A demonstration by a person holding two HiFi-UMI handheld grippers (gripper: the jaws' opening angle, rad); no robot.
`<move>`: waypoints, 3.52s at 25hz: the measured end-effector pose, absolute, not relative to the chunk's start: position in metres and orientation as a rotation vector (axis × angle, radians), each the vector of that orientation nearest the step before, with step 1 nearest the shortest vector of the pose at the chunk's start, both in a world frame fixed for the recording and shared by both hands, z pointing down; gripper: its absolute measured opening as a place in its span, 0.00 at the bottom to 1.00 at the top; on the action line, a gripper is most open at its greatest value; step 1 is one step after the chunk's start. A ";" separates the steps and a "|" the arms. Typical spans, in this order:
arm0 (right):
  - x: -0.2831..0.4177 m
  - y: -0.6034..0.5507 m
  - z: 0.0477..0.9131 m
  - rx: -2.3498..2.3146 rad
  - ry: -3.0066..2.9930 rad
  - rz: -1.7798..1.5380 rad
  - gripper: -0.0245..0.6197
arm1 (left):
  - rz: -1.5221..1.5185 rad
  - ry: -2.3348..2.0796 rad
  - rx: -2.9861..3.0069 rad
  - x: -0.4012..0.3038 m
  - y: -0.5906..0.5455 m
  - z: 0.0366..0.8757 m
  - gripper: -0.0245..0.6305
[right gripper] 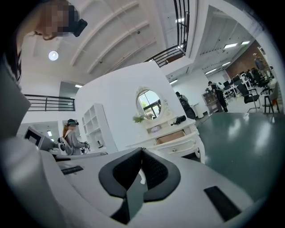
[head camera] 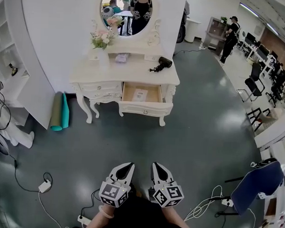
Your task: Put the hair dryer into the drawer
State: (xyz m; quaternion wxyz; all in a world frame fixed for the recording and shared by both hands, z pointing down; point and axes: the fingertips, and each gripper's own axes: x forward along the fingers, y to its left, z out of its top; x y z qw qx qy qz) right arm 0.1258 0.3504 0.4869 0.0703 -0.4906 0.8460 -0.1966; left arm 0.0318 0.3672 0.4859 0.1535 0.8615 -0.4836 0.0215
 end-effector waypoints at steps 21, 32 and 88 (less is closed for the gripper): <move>0.113 0.267 0.501 -1.547 2.523 -0.653 0.08 | 0.075 -1.344 2.465 0.015 0.284 0.495 0.07; 0.101 0.159 0.476 -1.607 2.499 -0.607 0.08 | 0.078 -1.310 2.508 -0.008 0.182 0.477 0.07; 0.120 -0.127 0.433 -1.626 2.580 -0.541 0.08 | 0.230 -1.162 2.597 -0.027 -0.112 0.450 0.07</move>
